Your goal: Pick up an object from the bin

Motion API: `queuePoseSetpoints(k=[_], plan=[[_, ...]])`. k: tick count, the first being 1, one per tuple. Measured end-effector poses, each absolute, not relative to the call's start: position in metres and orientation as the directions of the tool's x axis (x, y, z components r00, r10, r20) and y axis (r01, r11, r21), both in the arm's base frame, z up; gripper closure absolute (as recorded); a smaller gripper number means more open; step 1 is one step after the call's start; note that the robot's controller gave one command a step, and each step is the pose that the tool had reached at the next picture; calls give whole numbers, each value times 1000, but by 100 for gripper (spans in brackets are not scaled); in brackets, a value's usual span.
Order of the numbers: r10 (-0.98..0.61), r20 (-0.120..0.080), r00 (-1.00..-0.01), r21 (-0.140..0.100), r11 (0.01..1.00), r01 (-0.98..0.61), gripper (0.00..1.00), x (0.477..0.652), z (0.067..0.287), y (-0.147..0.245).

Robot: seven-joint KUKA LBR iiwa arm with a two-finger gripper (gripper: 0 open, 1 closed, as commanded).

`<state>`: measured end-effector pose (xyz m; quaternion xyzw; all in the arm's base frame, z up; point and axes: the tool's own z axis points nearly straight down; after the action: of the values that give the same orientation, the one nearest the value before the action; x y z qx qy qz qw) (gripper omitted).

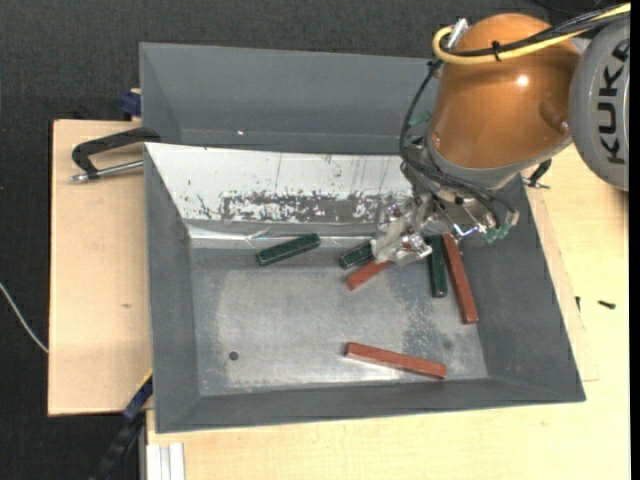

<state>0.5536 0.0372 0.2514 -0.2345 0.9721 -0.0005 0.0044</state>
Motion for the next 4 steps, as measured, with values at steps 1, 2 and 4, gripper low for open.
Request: queuePoseSetpoints(k=[1, 2, 4], plan=[[-268, 3, -963, 3, 963, -268, 0, 559, 129, 54], [-267, -3, -964, 1, 964, -267, 0, 561, 132, 53], [-250, -5, -968, 1, 968, -250, 100, 590, 98, 11]])
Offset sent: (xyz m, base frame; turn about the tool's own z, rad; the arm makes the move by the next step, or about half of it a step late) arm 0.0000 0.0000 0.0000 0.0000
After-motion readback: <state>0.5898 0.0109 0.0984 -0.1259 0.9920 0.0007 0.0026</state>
